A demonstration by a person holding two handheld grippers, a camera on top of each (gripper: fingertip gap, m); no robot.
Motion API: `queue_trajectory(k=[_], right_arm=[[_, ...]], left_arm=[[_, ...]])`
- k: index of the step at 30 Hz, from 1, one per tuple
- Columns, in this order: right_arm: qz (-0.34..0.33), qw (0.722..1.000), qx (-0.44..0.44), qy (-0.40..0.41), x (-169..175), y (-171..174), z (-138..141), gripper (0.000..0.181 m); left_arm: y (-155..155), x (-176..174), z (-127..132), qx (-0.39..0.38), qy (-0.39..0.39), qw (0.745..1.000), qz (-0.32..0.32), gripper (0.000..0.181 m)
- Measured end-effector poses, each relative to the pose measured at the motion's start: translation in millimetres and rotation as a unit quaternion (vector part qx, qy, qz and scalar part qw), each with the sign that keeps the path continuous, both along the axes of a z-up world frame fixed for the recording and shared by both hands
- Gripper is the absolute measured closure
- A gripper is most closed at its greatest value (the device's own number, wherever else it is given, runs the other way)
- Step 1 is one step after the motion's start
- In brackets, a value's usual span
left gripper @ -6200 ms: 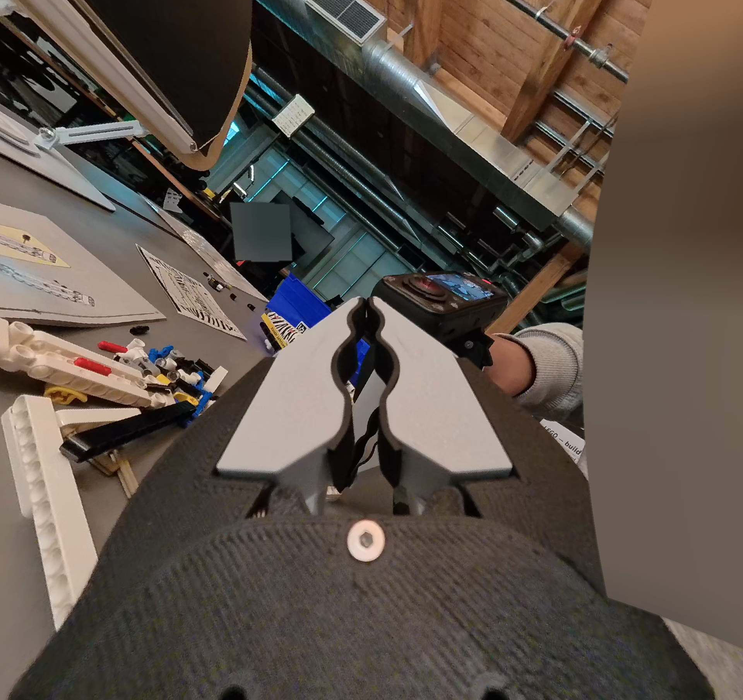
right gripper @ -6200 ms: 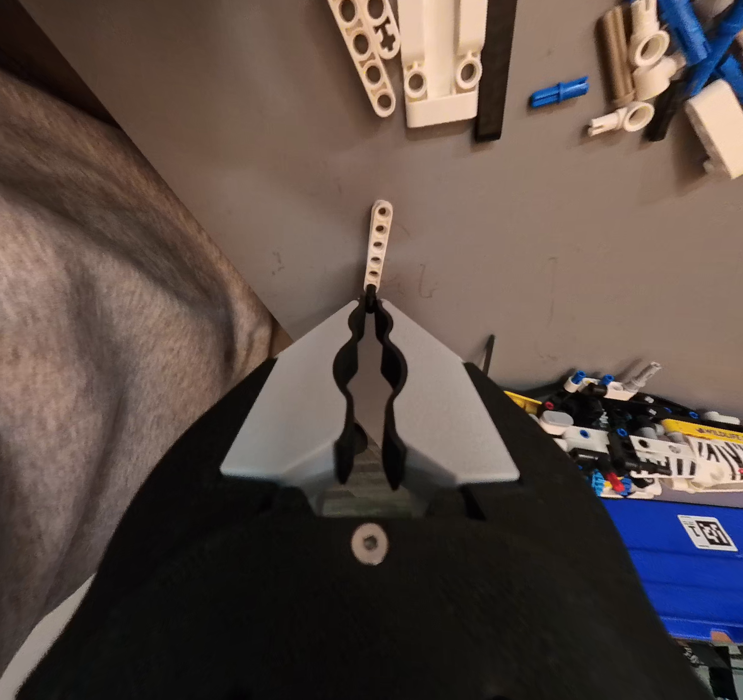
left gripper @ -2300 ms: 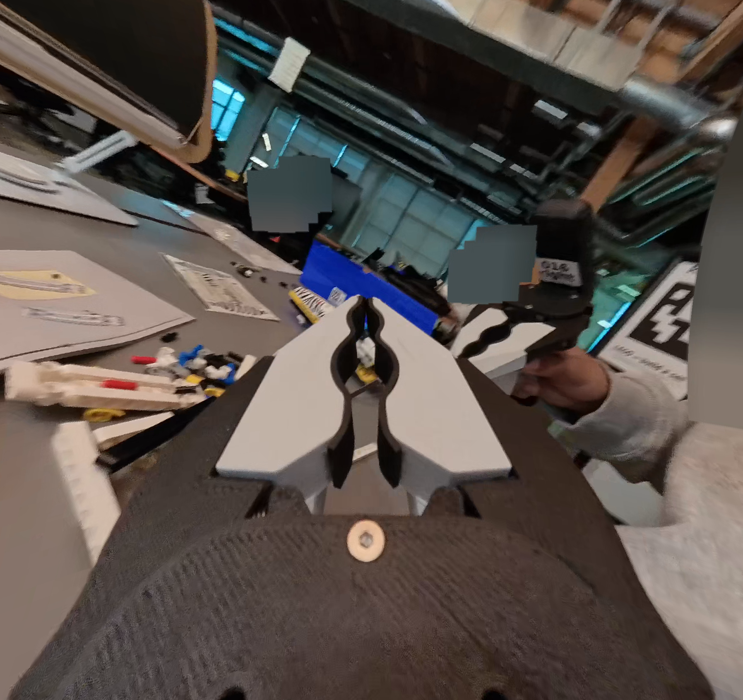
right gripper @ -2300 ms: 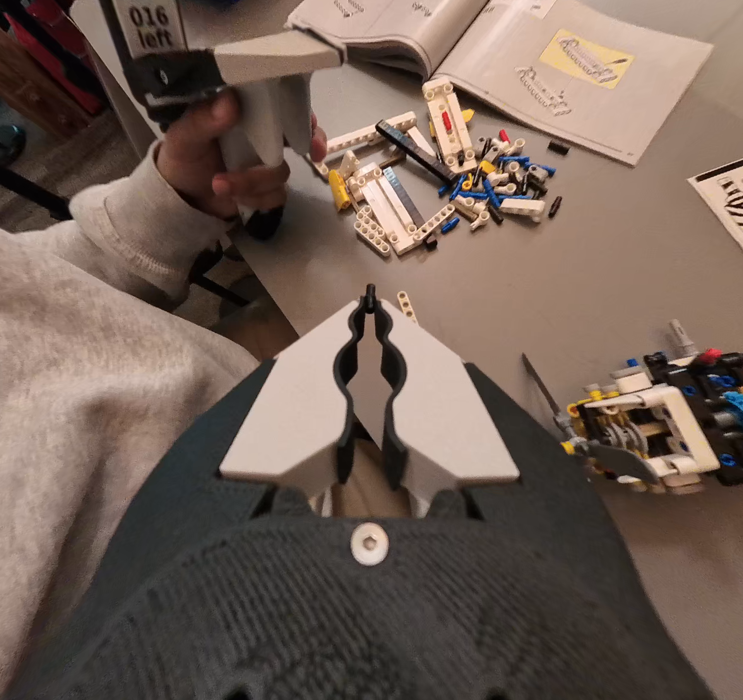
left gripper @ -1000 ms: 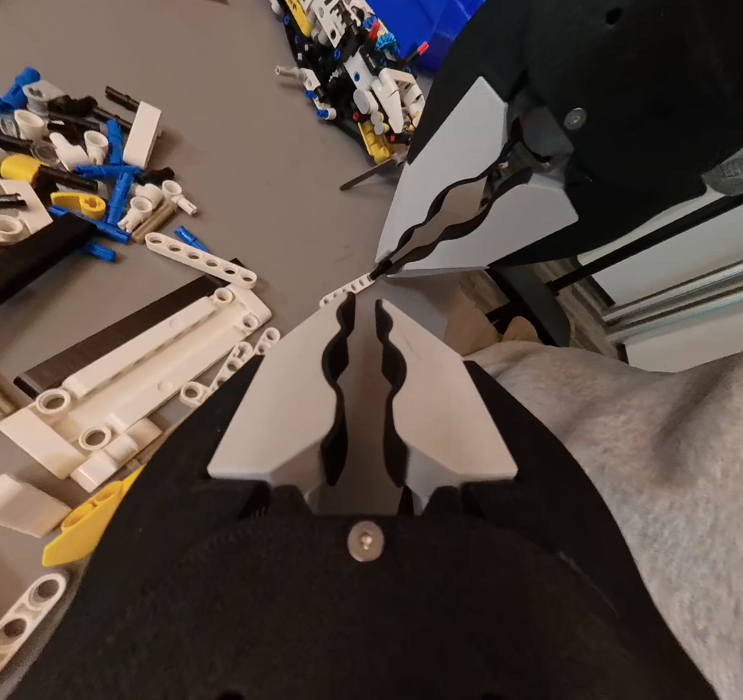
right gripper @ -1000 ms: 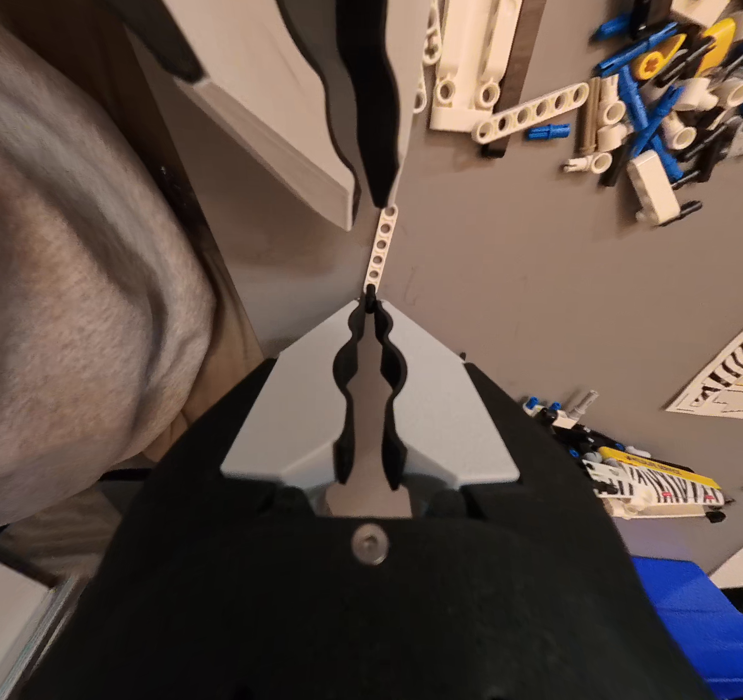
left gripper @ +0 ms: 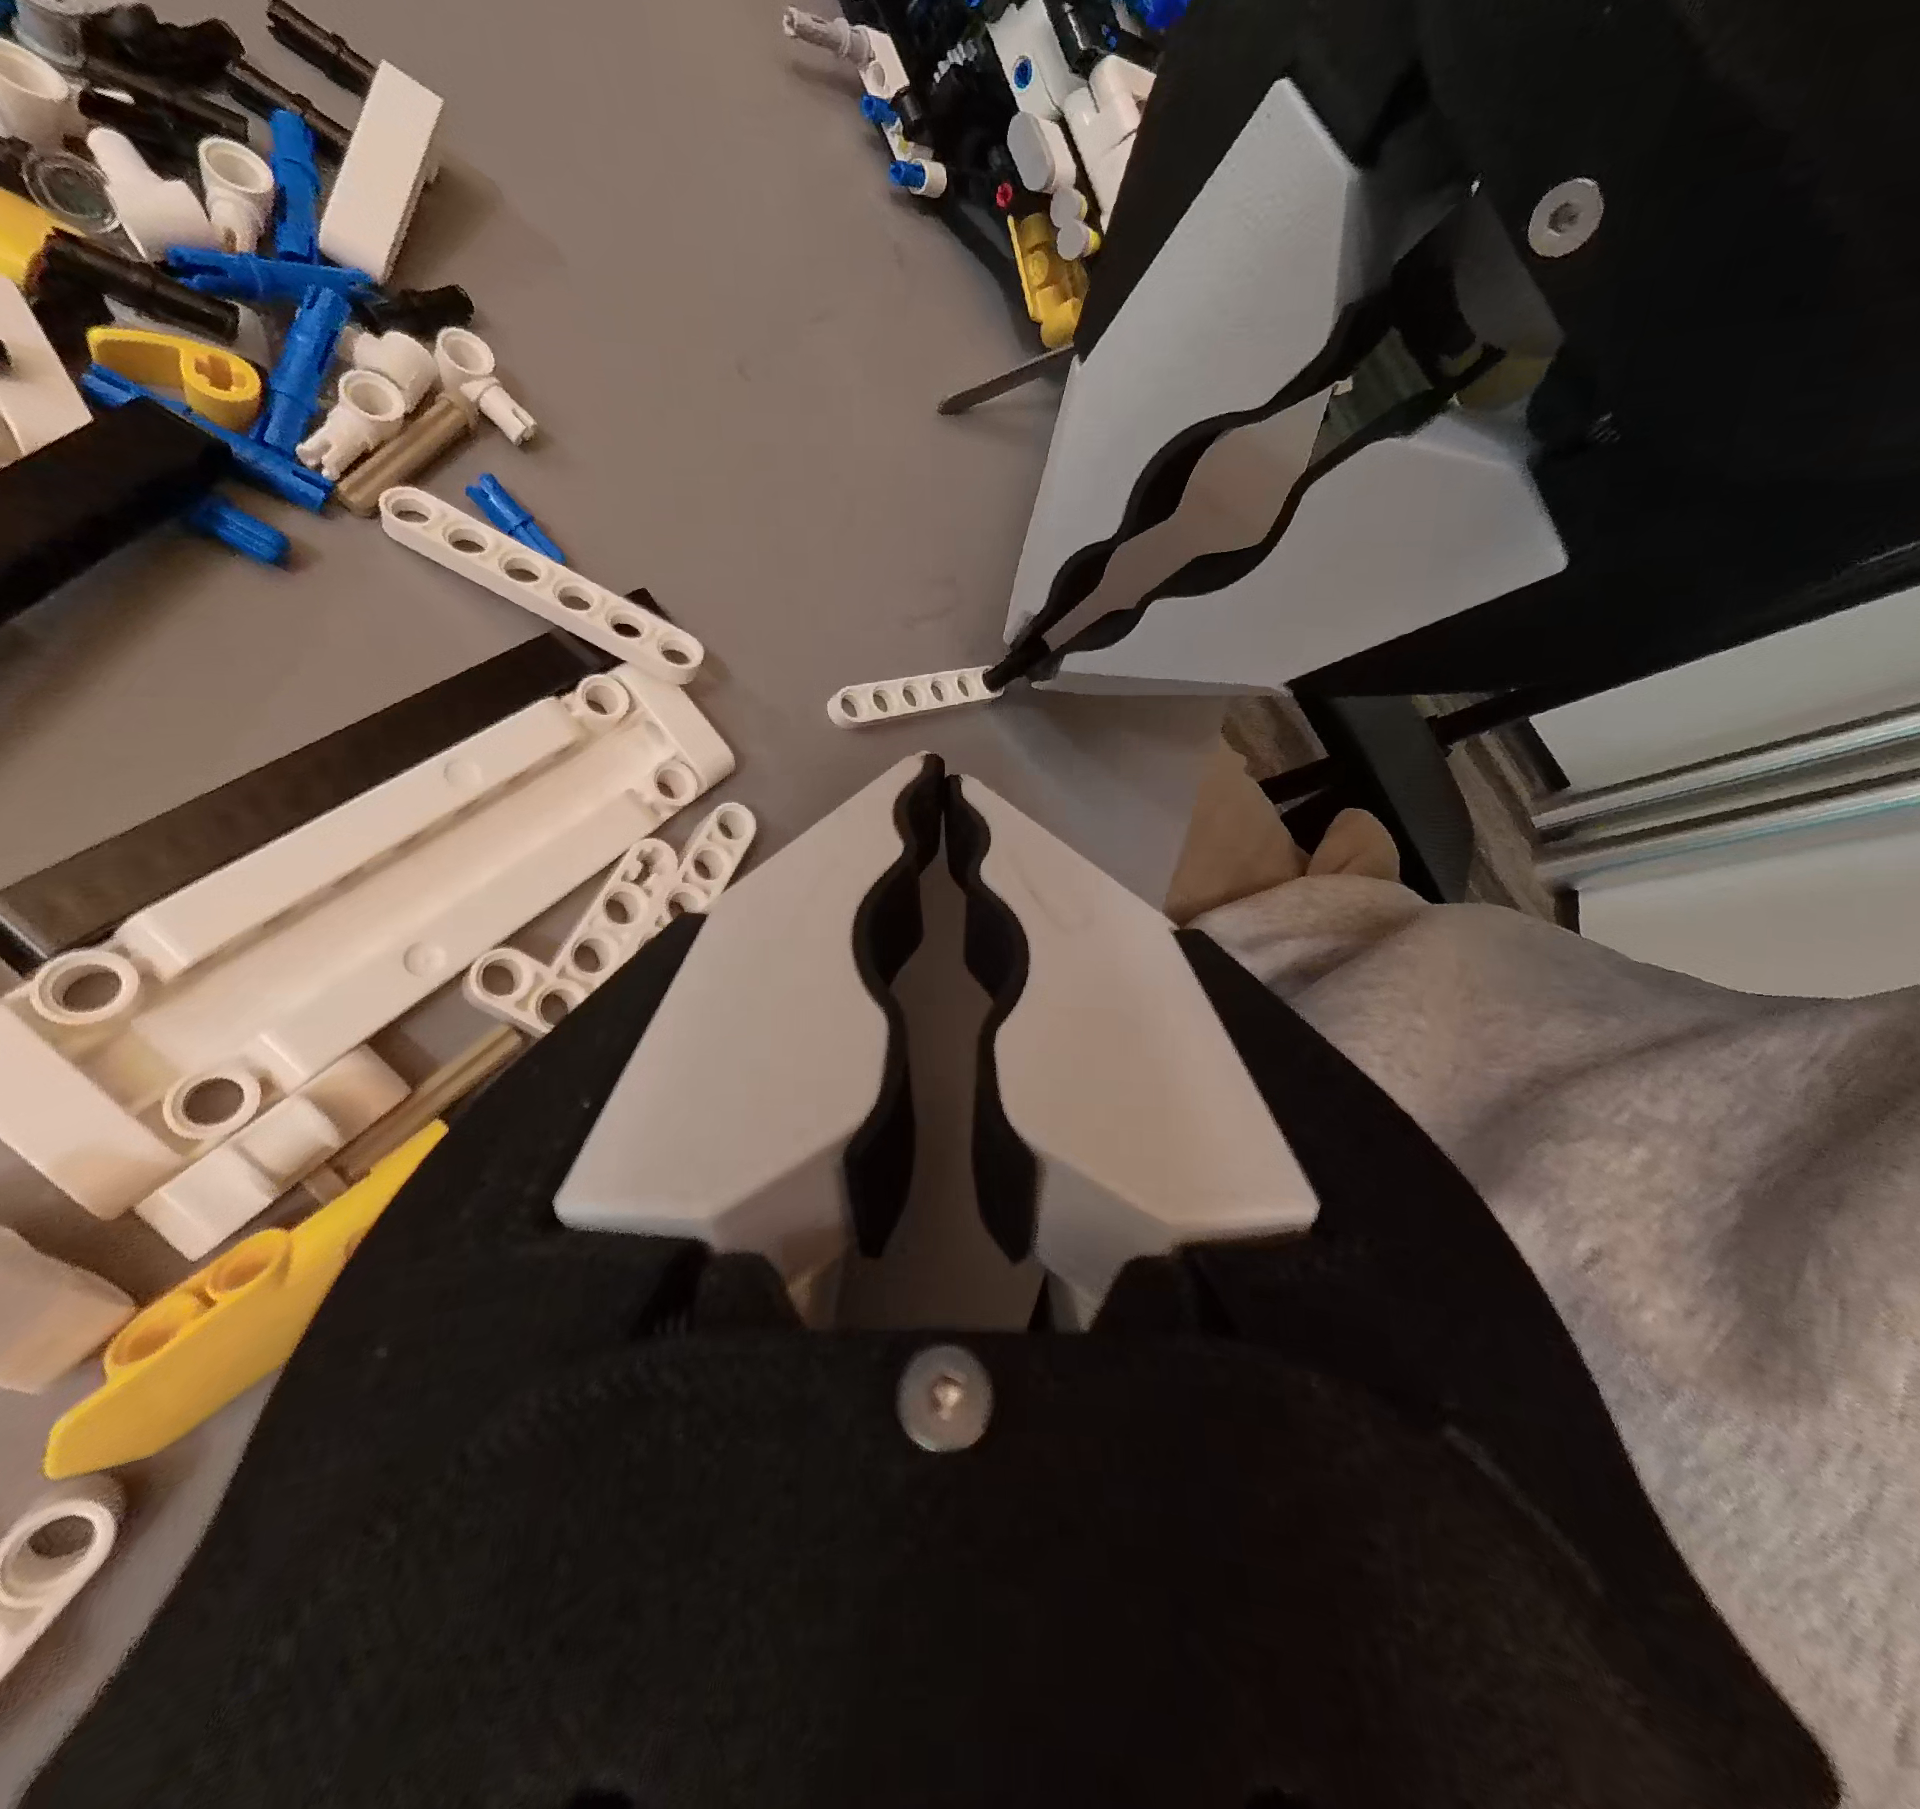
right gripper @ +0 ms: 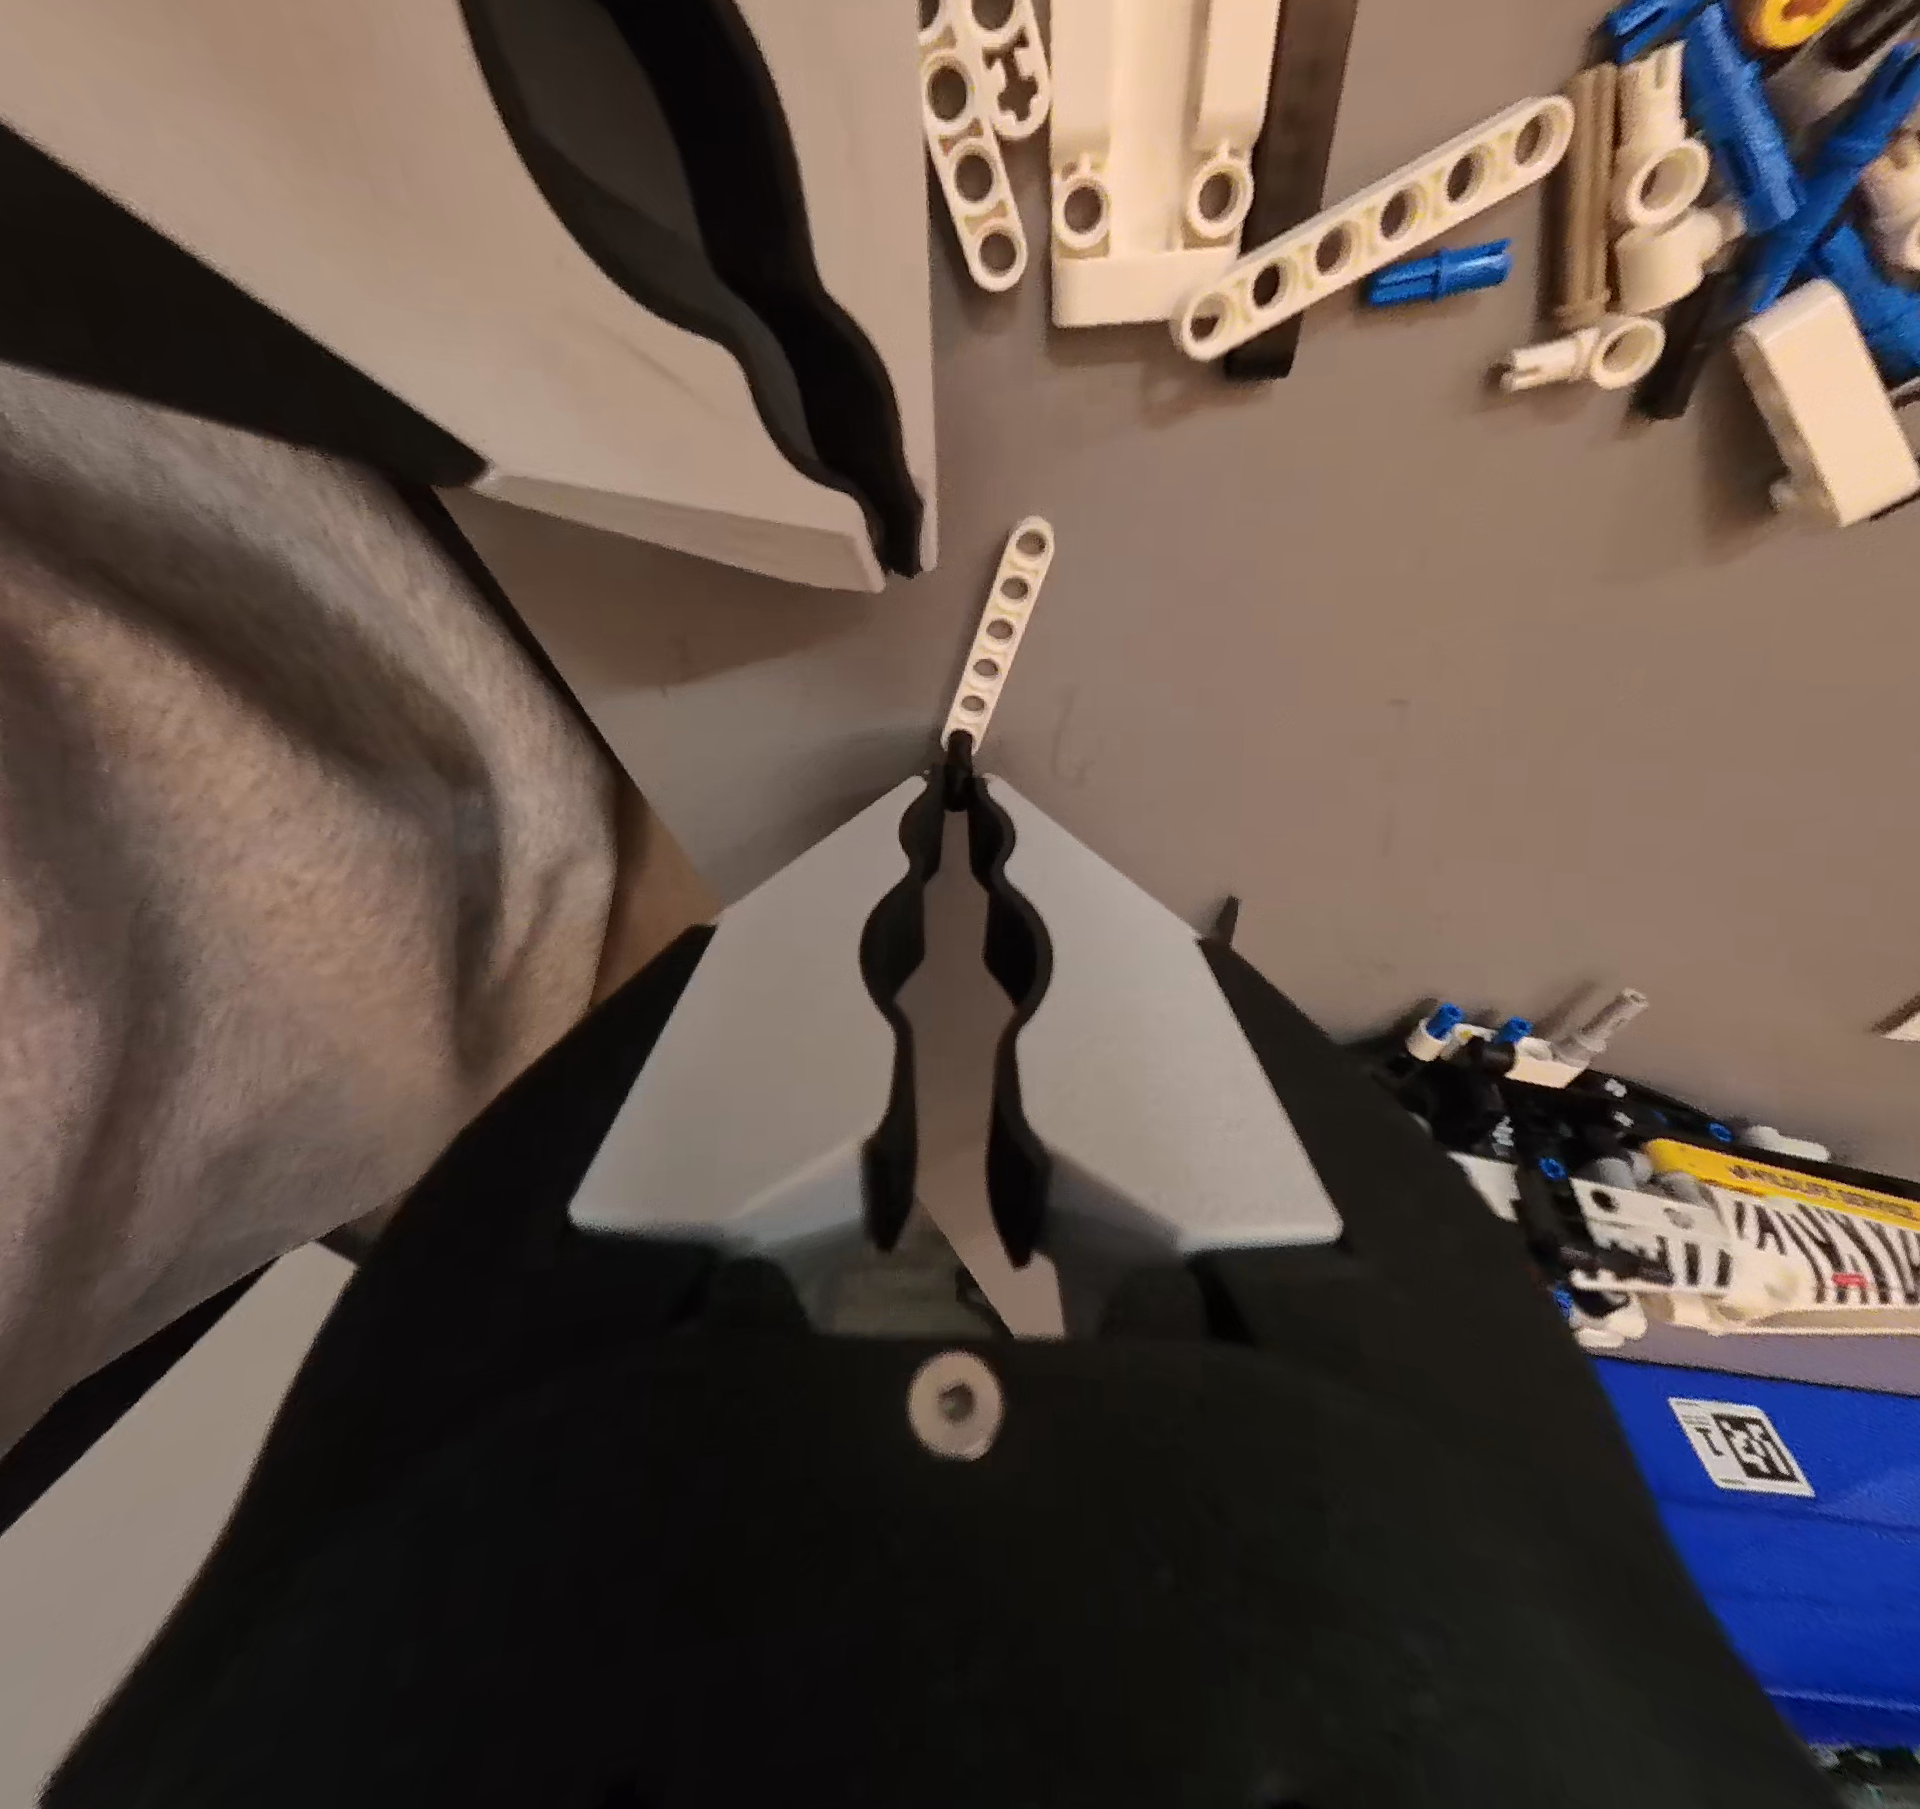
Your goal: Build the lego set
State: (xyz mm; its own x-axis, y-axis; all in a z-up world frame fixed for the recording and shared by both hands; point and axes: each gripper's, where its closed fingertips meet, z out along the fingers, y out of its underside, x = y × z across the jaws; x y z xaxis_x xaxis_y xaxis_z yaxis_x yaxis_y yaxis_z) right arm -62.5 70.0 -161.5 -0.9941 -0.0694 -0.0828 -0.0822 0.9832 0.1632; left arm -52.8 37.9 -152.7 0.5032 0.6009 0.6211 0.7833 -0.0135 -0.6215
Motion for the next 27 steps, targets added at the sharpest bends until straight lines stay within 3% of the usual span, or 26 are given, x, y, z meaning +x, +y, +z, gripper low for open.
queue_trajectory(k=[27], right_arm=[[-0.003,1.000,0.027,-0.010,1.4,-0.2,-4.7,0.179]], left_arm=[[-1.9,-1.7,0.8,0.021,-0.014,1.000,0.006,0.181]])
